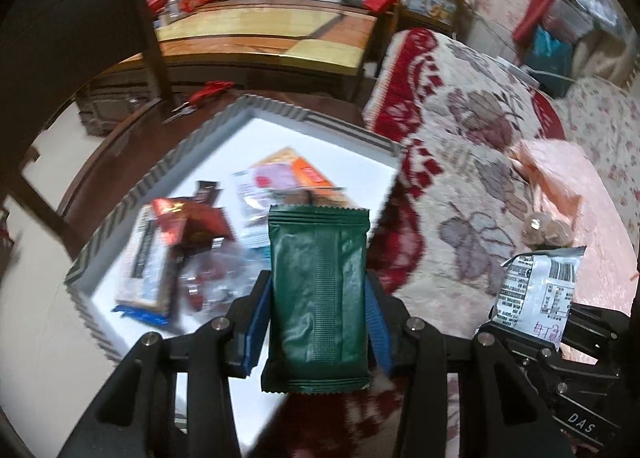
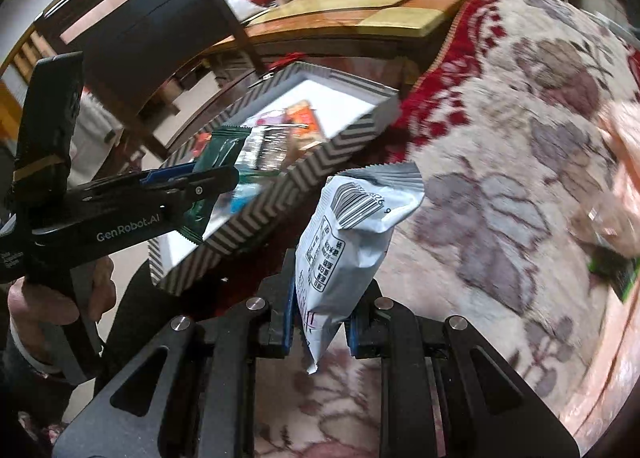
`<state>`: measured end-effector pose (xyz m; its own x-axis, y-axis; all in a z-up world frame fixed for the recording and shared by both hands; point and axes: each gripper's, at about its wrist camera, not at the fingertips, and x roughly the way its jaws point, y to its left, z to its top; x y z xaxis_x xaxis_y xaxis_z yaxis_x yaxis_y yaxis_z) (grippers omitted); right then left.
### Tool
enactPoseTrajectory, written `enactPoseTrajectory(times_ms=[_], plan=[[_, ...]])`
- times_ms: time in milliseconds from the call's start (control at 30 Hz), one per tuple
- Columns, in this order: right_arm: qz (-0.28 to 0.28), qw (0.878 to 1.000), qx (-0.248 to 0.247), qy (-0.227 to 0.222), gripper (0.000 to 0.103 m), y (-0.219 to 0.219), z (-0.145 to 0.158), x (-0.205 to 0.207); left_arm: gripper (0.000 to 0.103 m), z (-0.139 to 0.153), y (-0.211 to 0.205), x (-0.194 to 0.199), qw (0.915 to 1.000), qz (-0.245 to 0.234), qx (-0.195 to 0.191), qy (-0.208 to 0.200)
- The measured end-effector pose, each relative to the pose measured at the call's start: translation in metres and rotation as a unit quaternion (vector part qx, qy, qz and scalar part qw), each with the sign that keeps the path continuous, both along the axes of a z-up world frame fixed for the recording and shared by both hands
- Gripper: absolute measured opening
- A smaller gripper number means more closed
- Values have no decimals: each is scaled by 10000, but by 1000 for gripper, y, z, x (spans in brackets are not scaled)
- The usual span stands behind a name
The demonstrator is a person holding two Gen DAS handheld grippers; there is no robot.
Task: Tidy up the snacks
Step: 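Carry green pack and white snack over the white tray with both tools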
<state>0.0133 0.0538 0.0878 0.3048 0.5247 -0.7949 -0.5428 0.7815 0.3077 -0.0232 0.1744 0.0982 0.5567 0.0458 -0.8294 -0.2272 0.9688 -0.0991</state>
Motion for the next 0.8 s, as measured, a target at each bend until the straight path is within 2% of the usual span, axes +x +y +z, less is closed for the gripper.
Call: enactPoseTrajectory(times_ms=[433,800], plan=[[738,9972,-47,67,18,76,4,19,46,-14,64,-21,9966,807,-139,103],[1207,9921,-193,266,18,139,-17,46,46,-29,83,-24,9938,1091,-65,214]])
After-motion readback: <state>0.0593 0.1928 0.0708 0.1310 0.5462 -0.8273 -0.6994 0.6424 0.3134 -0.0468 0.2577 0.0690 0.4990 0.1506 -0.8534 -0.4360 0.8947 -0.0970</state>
